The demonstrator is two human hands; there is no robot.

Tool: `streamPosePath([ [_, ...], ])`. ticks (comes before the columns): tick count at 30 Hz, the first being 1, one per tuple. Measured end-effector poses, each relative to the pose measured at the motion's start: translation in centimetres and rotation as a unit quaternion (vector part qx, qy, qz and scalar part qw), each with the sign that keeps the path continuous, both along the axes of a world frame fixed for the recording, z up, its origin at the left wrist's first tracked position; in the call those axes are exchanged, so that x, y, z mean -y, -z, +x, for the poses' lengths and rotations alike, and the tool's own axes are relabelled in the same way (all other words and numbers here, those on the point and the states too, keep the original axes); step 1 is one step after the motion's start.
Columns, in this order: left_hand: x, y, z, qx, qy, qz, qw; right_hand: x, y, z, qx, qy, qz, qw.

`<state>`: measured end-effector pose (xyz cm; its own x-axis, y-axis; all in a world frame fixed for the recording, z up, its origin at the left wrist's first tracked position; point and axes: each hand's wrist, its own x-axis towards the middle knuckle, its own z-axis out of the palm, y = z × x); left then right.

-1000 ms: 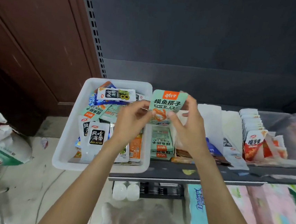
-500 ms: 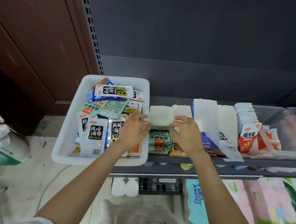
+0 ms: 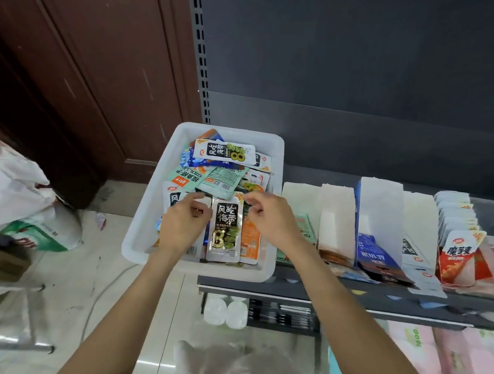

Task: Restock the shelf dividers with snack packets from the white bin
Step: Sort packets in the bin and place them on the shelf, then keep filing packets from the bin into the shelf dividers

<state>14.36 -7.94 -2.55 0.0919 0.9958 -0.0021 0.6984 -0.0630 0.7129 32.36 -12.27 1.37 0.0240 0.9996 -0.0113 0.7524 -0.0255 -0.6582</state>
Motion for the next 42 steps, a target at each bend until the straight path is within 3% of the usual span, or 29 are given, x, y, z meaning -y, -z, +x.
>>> streamPosePath([
  [7,-2.8,-0.3,0.6,-0.009,-0.004,-0.043,0.999,-6.4,3.6,-3.6,0.083,0.108,-0.085,0.987],
  [15,-2.9,2.1,1.4,-0.051,0.075,-0.050,0.995,-5.8,4.3,-3.6,0.084,0.085,-0.089,0.989],
  [18,-1.8,2.0,1.7,-0.011,0.070,-0.042,0.997,-5.0,4.1,-3.1,-0.036,0.134,-0.069,0.988],
  [21,-0.4,0.7,1.5,0.184,0.014,-0.090,0.979,-3.4,1.9,-2.1,-0.206,0.153,-0.087,0.963],
  [23,0.7,-0.5,1.5,0.268,0.020,-0.141,0.953,-1.8,-0.2,-1.2,-0.319,0.167,-0.090,0.929],
  [26,1.9,-3.3,2.3,0.291,0.104,-0.151,0.939,1.0,-3.2,0.8,-0.452,0.199,-0.060,0.867],
  [28,2.3,-5.4,3.9,0.283,0.168,-0.109,0.938,3.1,-4.7,2.6,-0.426,0.207,-0.019,0.880],
  [31,2.4,-7.7,7.5,0.185,0.270,0.025,0.945,6.9,-6.3,6.2,-0.289,0.215,0.097,0.928],
  [34,2.8,-8.8,12.4,0.099,0.358,0.189,0.909,11.5,-6.9,10.5,-0.135,0.235,0.160,0.949],
  [36,3.6,-8.9,16.3,0.093,0.398,0.254,0.877,14.4,-6.6,13.0,-0.065,0.266,0.186,0.943],
  [39,5.4,-8.2,21.9,0.131,0.431,0.280,0.848,17.9,-5.3,15.6,-0.024,0.346,0.225,0.911],
  [42,7.2,-6.9,25.7,0.166,0.422,0.279,0.846,20.3,-2.9,17.6,-0.025,0.453,0.246,0.857],
])
